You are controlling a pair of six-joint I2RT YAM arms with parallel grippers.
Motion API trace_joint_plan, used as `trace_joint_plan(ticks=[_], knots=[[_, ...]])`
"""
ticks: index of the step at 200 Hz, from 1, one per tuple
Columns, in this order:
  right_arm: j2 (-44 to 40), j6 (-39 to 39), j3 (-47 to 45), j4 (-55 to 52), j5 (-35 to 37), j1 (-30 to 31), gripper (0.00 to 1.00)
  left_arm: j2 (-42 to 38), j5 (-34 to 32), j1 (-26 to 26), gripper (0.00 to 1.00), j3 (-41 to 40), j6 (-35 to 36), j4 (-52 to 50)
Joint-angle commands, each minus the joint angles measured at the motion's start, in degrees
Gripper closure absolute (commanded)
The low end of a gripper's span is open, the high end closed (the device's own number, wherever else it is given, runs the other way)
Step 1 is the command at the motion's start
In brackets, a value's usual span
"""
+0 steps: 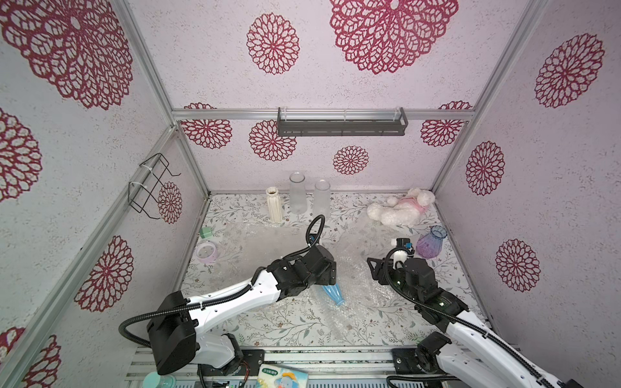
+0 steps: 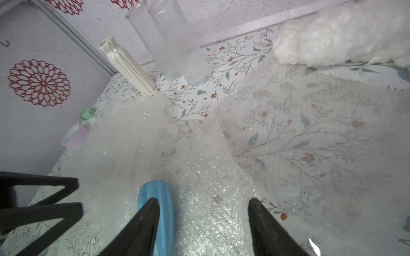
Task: Unwrap the vase from the bubble wrap
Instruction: Unwrap the bubble wrap at the center of the board.
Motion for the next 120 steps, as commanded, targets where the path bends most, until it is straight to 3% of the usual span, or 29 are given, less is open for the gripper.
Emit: trace_joint_plan(ticks=[1, 34, 61, 88, 120], knots=[[-3.5, -2.1, -2.1, -1.9, -3.0, 1.0, 0.35, 2.1, 0.0, -0.5, 0.12, 1.3, 2.1, -1.7], [-11.6, -0.6, -9.6, 0.4, -3.5, 6.9, 0.35, 4.6, 1.5, 1.1, 0.12, 1.2, -0.5, -1.3], [-15.1, -0.6, -16.2, 4.8, 1.4, 15.2, 0.36, 6.1, 5.8, 4.0, 0.12, -0.2, -2.8, 1.4], [-11.9, -1.1, -19.4, 10.6, 4.3, 21.2, 0.36, 8.3, 7.7, 5.3, 0.11, 0.6, -3.2, 1.8], [-1.6, -4.1, -19.7, 16.5, 8.8, 26.9, 0.35, 10.6, 9.9, 6.7, 0.11, 0.9, -4.2, 3.0]])
